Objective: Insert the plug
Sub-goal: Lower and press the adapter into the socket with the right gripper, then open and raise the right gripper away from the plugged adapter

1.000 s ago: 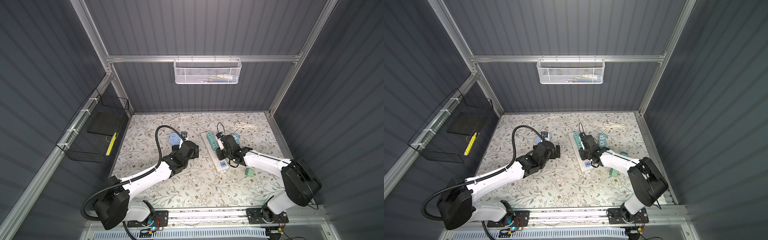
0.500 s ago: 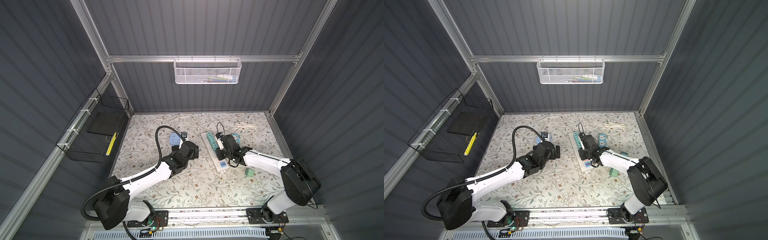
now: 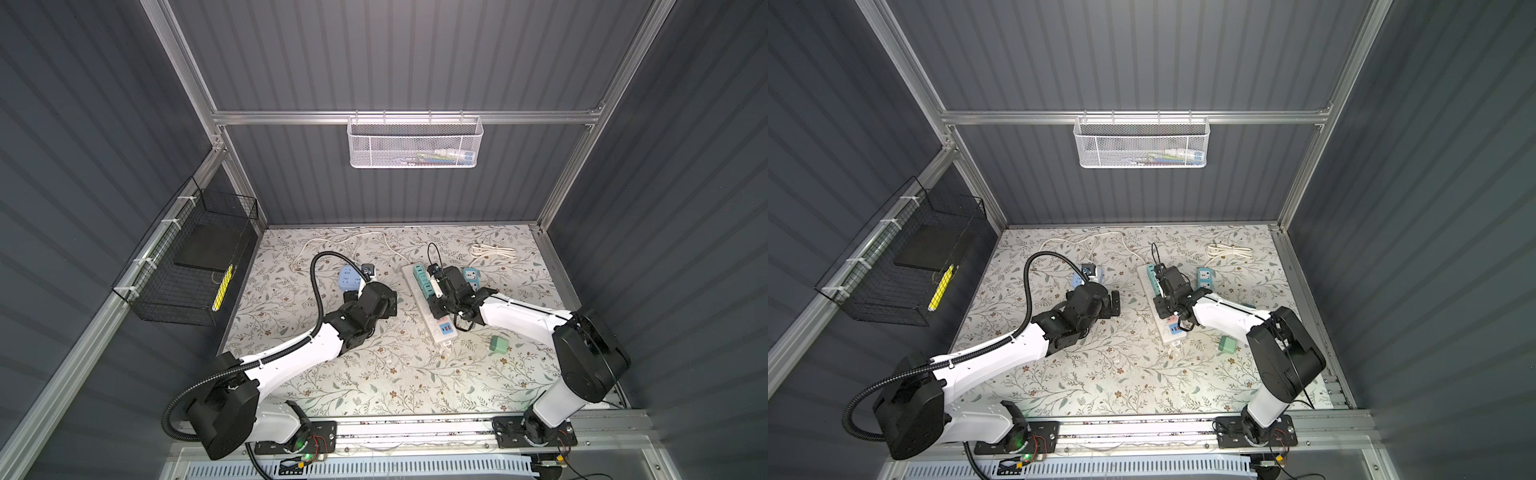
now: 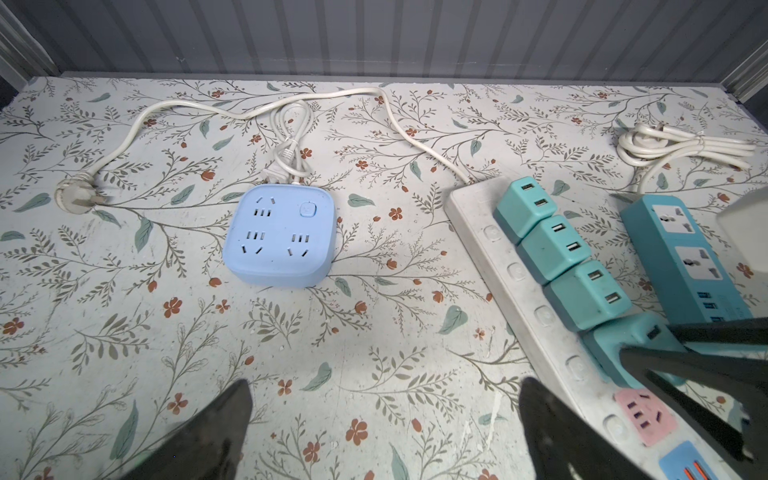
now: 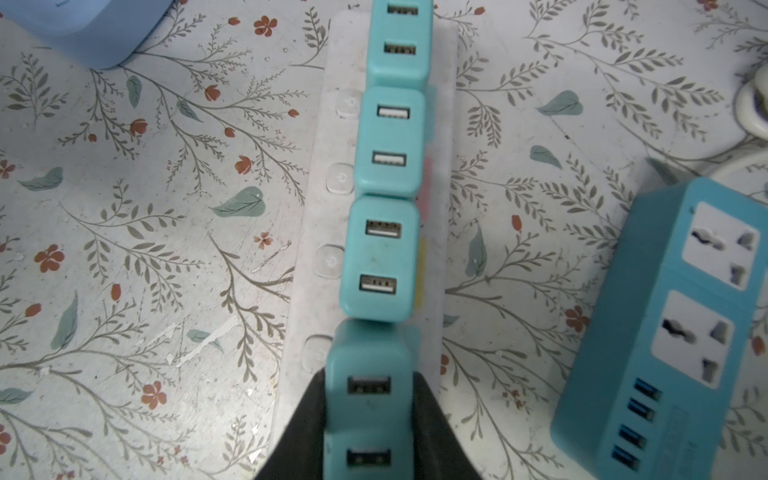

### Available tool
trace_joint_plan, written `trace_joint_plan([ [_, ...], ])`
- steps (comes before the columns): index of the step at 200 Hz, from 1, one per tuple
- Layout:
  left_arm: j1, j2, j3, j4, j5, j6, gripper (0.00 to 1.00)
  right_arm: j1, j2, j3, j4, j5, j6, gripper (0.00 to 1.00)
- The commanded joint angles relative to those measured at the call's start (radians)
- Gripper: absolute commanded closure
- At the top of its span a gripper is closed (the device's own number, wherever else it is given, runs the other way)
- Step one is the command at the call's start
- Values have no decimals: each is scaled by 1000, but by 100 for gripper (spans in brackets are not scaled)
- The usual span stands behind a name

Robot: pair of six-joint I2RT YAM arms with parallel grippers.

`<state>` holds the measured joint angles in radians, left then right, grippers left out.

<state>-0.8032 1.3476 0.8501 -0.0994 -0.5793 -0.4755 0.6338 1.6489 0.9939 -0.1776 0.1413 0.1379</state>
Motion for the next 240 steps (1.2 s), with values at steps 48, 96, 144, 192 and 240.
trace_joint_plan([
  [48, 12, -26, -26, 16, -2, 14, 0, 21, 95, -35, -73, 65, 68, 89],
  [96, 15, -21, -30, 18, 1, 16, 0, 33, 141, -31, -95, 87, 142, 87],
  [144, 22, -21, -17, 12, 0, 33, 0, 49, 157, -11, -103, 82, 141, 82],
  [192, 28, -32, -4, 1, -1, 54, 0, 45, 65, 94, -169, 31, 88, 52],
  [240, 41, -41, 28, -23, -17, 97, 0, 22, -42, 181, -239, 29, 75, 34],
])
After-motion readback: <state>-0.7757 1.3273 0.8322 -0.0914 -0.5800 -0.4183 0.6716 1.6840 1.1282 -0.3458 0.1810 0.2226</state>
